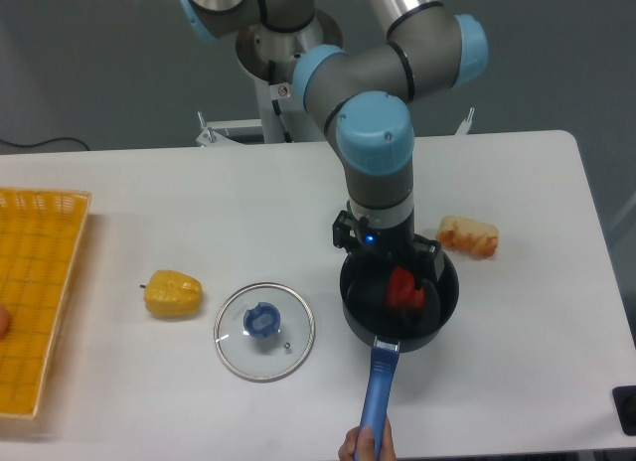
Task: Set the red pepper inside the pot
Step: 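Open the gripper to release the pepper inside the pot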
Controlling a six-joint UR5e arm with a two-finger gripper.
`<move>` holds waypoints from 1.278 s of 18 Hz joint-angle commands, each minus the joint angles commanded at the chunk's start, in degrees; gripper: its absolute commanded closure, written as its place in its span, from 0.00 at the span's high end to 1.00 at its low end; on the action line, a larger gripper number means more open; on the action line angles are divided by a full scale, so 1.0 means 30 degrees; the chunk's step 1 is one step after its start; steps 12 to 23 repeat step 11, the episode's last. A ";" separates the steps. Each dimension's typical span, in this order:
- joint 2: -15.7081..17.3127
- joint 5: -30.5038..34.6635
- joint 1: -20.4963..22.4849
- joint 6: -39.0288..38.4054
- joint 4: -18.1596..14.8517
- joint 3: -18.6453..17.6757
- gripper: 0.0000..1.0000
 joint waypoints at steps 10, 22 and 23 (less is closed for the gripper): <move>0.1847 -0.0029 -0.0995 0.1230 -0.2757 -0.0673 1.00; 0.1906 -0.0029 -0.1199 0.1201 -0.2757 -0.0732 1.00; 0.1906 -0.0029 -0.1199 0.1201 -0.2757 -0.0732 1.00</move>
